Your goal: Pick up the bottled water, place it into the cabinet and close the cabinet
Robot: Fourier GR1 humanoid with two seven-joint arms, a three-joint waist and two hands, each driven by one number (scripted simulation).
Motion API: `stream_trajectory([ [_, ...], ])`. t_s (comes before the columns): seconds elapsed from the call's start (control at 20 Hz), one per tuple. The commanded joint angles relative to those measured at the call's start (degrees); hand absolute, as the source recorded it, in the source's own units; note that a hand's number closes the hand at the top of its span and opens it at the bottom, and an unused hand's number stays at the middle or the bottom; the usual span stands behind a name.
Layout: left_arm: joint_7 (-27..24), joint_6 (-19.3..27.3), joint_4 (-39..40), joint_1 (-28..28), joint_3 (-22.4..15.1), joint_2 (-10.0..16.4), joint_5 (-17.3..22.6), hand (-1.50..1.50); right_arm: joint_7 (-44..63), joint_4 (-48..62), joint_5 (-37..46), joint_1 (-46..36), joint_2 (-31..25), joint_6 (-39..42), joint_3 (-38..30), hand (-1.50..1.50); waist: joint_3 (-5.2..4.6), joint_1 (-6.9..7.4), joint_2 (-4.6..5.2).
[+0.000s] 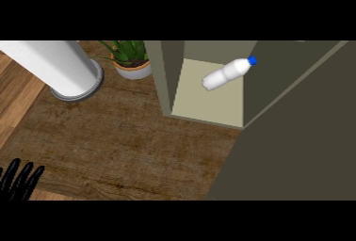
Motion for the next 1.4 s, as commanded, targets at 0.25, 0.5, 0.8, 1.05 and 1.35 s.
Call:
stream_trajectory([
  [0.25, 0.04, -2.35, -0.51, 0.04, 1.67, 2.11, 0.63, -1.50, 12.60, 6.98, -4.85, -9.20, 9.81, -3.17, 3.31, 1.50, 0.14, 0.61, 0.50],
  [0.5, 0.38, -2.61, 0.42, -0.39, 3.34, 2.56, 2.04, -1.50, 15.56, 12.77, -9.70, -13.03, 16.54, -4.39, 2.75, 1.50, 0.31, 0.13, 1.07],
  [0.8, -0.03, -4.15, 0.45, 1.31, 4.36, 3.67, 2.36, -1.50, 17.49, 19.57, -17.85, -16.97, 22.02, -4.50, -1.68, 1.50, 0.57, 0.62, 0.95],
  [1.05, 0.58, -4.12, 0.98, 1.43, 4.83, 3.03, 3.47, -1.50, 20.55, 28.14, -24.68, -25.58, 24.10, -3.31, -8.84, 1.50, 0.61, -0.47, 0.51],
  [1.35, -0.04, -5.73, 2.54, 2.94, 7.21, 3.91, 4.33, -1.50, 17.99, 46.44, -17.92, -40.77, 29.56, -10.65, -19.84, 1.50, 0.88, -2.30, -0.25],
])
